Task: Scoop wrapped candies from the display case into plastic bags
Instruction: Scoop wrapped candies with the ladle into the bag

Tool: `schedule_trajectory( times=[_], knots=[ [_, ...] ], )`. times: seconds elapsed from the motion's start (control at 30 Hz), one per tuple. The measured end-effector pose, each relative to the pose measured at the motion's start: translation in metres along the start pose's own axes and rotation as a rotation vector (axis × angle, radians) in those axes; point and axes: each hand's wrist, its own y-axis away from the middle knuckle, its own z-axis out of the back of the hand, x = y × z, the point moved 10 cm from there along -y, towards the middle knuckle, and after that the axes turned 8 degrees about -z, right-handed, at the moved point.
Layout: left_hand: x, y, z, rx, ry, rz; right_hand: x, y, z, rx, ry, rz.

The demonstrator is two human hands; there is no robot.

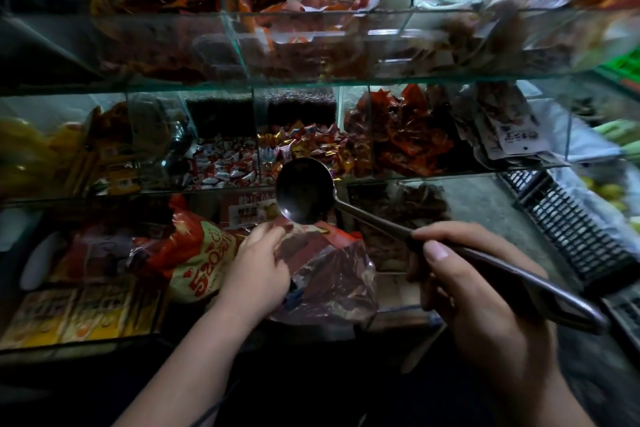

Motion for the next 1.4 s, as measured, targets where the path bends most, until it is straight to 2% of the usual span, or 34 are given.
schedule_trajectory(
  times=[0.13, 0.23, 0.43, 0.53, 0.67, 0.73, 0.87, 1.27, 1.4],
  knots=[
    [-0.004, -0.001, 0.001, 0.002, 0.113, 0.034, 0.014, 0.012, 0.014, 0.010, 0.086, 0.023],
    [0.000, 0.003, -0.001, 0.033, 0.153, 0.032, 0.010, 0.010, 0.005, 0.091, 0.249, 0.020],
    [0.012, 0.021, -0.007, 0.083, 0.216, 0.011, -0.092, -0.010, -0.065, 0.337, 0.689, -0.156],
    [0.022, 0.027, -0.011, 0.095, 0.320, 0.007, -0.136, -0.023, -0.094, 0.336, 0.775, -0.156],
    [0.029, 0.031, -0.011, 0.067, 0.328, -0.022, -0.177, -0.034, -0.124, 0.373, 0.861, -0.164],
    [0.030, 0.033, -0.012, 0.050, 0.330, -0.038, -0.192, -0.038, -0.128, 0.335, 0.906, -0.201],
    [0.028, 0.035, -0.020, 0.060, 0.358, -0.055, -0.207, -0.043, -0.122, 0.219, 0.849, -0.282],
    [0.030, 0.036, -0.025, 0.027, 0.338, -0.073, -0.237, -0.023, -0.112, 0.224, 0.676, -0.486],
    [0.037, 0.034, -0.026, 0.026, 0.377, -0.063, -0.243, -0.022, -0.109, 0.198, 0.553, -0.641]
  ],
)
